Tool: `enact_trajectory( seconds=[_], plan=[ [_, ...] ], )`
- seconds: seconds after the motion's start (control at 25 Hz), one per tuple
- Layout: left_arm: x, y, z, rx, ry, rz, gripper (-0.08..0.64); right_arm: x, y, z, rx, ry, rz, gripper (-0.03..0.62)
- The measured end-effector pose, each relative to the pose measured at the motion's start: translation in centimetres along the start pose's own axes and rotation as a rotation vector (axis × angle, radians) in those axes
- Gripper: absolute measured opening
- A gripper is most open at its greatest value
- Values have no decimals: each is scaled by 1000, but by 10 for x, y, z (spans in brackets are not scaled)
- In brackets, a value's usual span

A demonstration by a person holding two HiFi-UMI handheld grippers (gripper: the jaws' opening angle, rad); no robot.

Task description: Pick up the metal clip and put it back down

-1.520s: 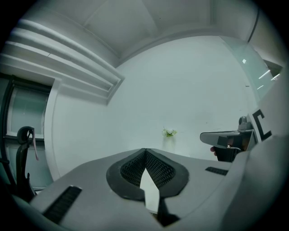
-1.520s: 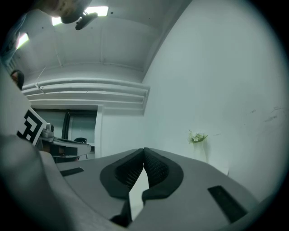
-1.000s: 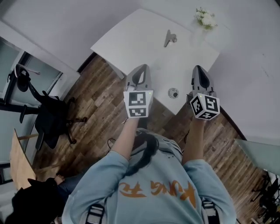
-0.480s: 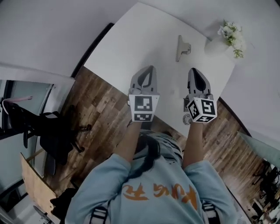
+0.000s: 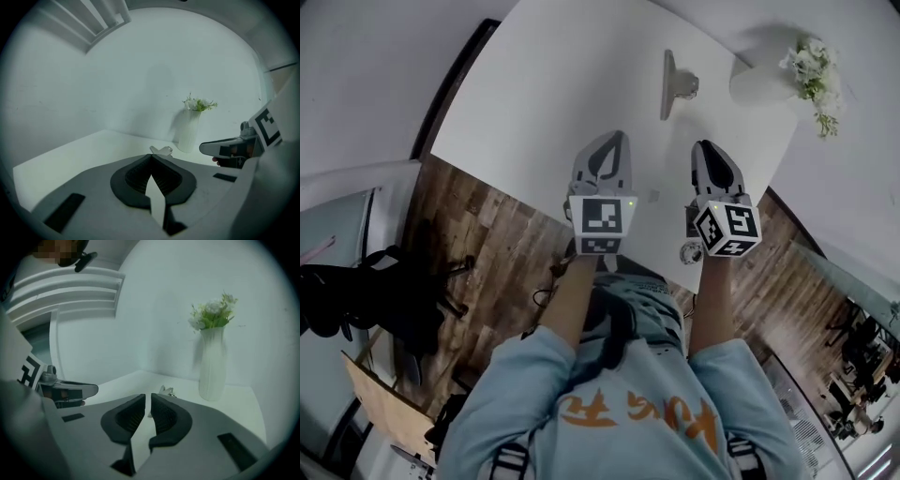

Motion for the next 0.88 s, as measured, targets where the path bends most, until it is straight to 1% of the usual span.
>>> enact_trajectory(
  seconds=[0.12, 0.36, 0.48, 0.56, 0.76, 0.88],
  plan=[
    [8, 3, 8, -4, -24, 2, 20, 18, 17, -1, 34, -47, 4, 66],
    [24, -4, 12, -9, -40, -18, 20, 67, 44, -9, 20, -148, -21, 112],
    [26, -6, 16, -18, -53, -26, 20, 88, 54, -8, 1, -209, -27, 129],
    [29, -10, 19, -21, -61, -30, 20, 102, 60, -7, 6, -242, -31, 143],
    [31, -16, 28, -31, -81, -39, 20, 132, 71, -2, 55, -301, -34, 163],
    [30, -19, 33, -35, -89, -40, 20, 145, 73, 0, 105, -334, -37, 163]
  ],
)
Point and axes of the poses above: the fingertips, and each gripper's own axes: x forward along the fingers, y to its right, z out of its underside, the point moved 3 cm from there along -x, backward along the fingers, and after that the axes turned 12 degrees about x, right-handed, at the moved point
